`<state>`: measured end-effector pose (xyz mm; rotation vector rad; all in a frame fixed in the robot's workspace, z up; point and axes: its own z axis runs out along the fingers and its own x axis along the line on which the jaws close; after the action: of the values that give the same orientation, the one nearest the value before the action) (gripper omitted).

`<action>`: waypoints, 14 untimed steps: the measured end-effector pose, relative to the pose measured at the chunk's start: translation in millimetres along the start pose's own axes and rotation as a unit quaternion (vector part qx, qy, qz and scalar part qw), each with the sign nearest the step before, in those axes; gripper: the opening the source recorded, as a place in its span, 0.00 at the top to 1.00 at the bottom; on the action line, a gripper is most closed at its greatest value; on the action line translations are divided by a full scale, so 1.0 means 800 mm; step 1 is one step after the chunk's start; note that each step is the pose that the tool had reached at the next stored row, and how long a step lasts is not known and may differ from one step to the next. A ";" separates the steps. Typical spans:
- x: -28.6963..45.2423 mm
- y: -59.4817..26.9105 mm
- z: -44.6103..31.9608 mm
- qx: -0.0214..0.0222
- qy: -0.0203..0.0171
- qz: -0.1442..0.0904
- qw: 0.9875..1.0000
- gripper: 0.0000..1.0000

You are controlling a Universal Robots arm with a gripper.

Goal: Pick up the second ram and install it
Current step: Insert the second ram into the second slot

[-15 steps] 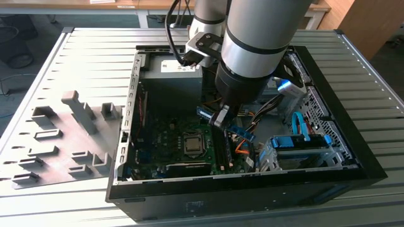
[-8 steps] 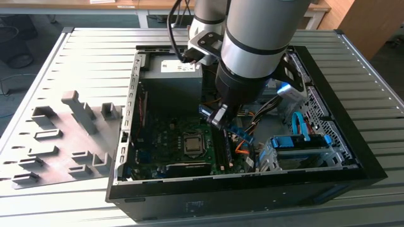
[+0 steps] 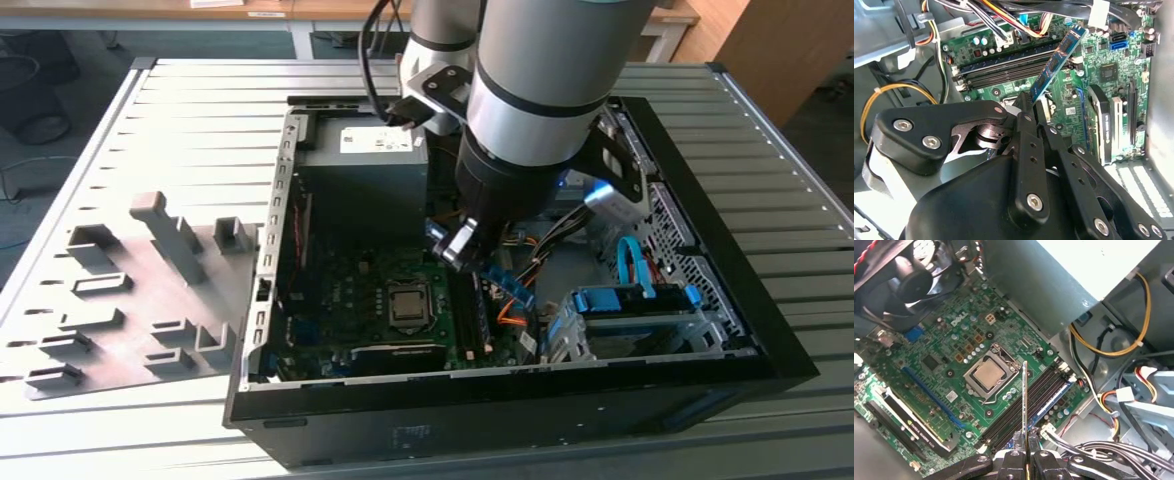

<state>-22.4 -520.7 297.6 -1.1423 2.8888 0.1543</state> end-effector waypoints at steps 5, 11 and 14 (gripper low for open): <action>0.0000 0.000 0.0004 0.002 -0.002 0.023 1.000 0.86; 0.0001 0.000 0.0008 0.003 -0.004 0.049 0.999 0.86; 0.0001 0.000 0.0010 0.005 -0.006 0.069 0.998 0.86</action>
<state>-22.4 -520.7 296.8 -0.9372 2.9548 0.1502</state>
